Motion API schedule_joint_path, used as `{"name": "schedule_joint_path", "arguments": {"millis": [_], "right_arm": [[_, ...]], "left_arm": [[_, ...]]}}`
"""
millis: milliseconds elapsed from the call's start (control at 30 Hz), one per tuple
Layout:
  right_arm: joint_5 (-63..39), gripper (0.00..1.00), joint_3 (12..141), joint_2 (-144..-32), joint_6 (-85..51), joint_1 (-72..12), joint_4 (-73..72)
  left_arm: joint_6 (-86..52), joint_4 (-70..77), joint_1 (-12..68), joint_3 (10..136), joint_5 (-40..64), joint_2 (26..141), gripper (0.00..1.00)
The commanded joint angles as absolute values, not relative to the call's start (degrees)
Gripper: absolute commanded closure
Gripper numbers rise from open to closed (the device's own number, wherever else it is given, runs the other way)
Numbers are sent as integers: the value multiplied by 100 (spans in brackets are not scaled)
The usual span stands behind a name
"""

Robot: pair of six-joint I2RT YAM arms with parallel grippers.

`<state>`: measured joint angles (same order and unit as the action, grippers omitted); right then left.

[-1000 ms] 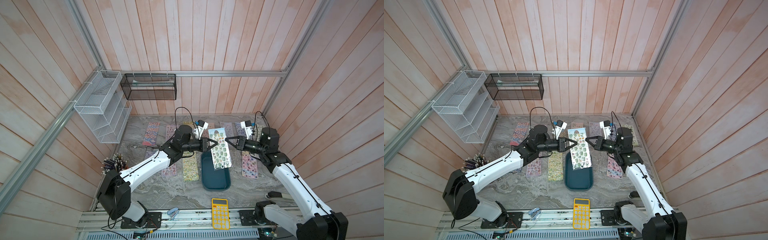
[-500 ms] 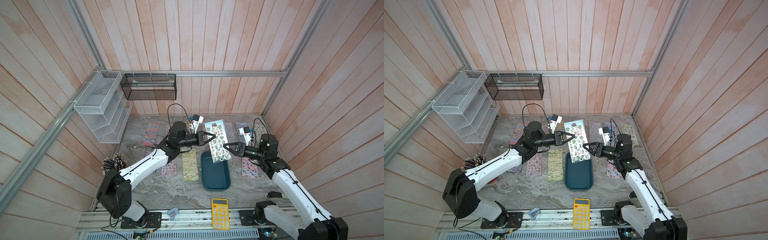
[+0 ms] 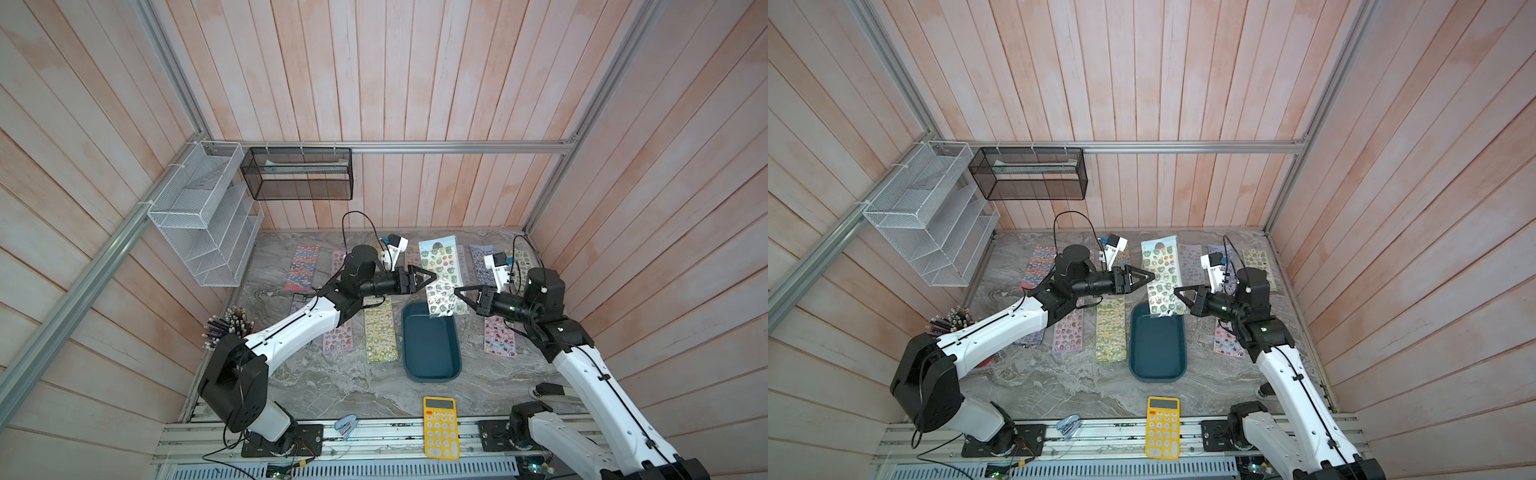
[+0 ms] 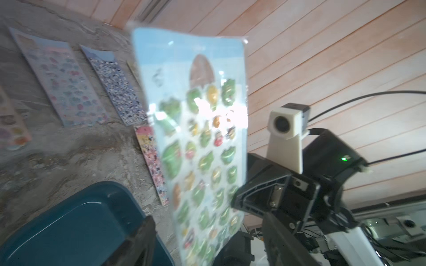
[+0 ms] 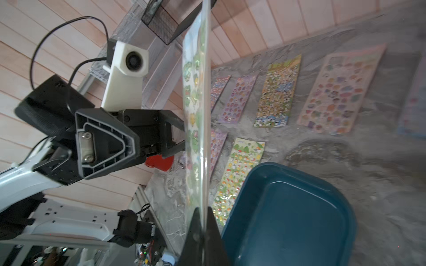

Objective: Take the stickers out of the storage box
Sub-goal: Pick up the sticker from the storage box, then move the storage box to the center of the board.

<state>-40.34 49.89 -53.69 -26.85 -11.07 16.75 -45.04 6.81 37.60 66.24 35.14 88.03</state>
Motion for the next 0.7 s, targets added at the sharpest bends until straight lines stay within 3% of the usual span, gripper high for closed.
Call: {"name": "schedule_joint_path", "arguments": {"millis": [0, 200, 467, 667], "right_arm": [[-2346, 100, 5361, -5560, -1980, -1014, 3162], [-415, 100, 5471, -6135, -1794, -873, 4363], [-364, 100, 4970, -6388, -1907, -791, 4344], [-1354, 100, 4446, -6492, -2102, -791, 3725]], "left_arm": [[-3789, -466, 3762, 6637, 2690, 8570, 20], [-3404, -1566, 3762, 6523, 1908, 8711, 20], [-3366, -1824, 3916, 6336, 1753, 9102, 20], [-3331, -1898, 4024, 6391, 1728, 9401, 21]]}}
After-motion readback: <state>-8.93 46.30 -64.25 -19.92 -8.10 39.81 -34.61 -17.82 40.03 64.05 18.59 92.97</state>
